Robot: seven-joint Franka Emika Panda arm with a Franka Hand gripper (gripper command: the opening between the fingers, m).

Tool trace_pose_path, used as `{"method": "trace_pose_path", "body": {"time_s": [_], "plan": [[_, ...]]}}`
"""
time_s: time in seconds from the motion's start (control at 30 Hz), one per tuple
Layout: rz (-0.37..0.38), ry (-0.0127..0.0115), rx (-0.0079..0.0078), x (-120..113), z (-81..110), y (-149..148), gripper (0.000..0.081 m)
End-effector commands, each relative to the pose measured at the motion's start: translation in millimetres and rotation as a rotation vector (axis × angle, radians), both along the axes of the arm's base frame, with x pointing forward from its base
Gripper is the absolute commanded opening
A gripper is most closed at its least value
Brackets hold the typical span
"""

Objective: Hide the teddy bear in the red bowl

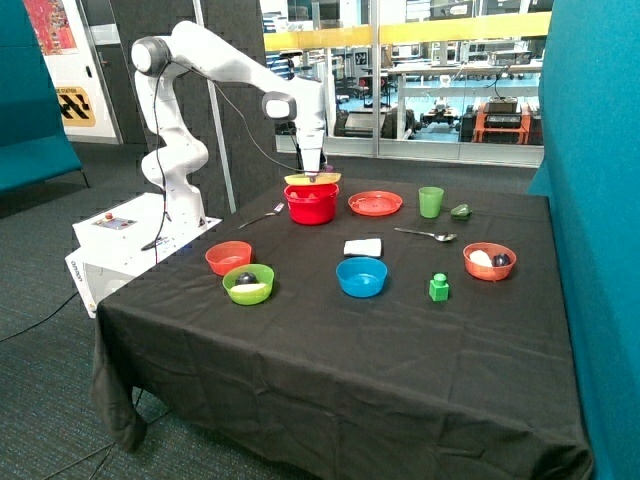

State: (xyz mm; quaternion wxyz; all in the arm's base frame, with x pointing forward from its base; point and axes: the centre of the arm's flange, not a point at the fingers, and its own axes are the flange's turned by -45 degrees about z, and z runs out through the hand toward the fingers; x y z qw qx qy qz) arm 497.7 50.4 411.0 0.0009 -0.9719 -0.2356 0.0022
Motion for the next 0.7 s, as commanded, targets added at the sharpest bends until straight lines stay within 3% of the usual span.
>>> {"method": "trace_pose_path", "body": {"time_s": [0.0,0.33,0.47,0.57,0.67], "plan": [[-0.016,-0.0047,-0.0008,1,-10.0,-13,0.0000],[-0.033,-0.0047,-0.0008,-1,-19.5,-27,0.0000],[-0.028,-0.0047,-0.0008,-7,-26.6,-29,0.0270],[-0.023,-0.0047,-0.0008,-10,-30.0,-30,0.0431],[-0.024,-0.0047,-0.0008,-10,-30.9,-31,0.0537]]}}
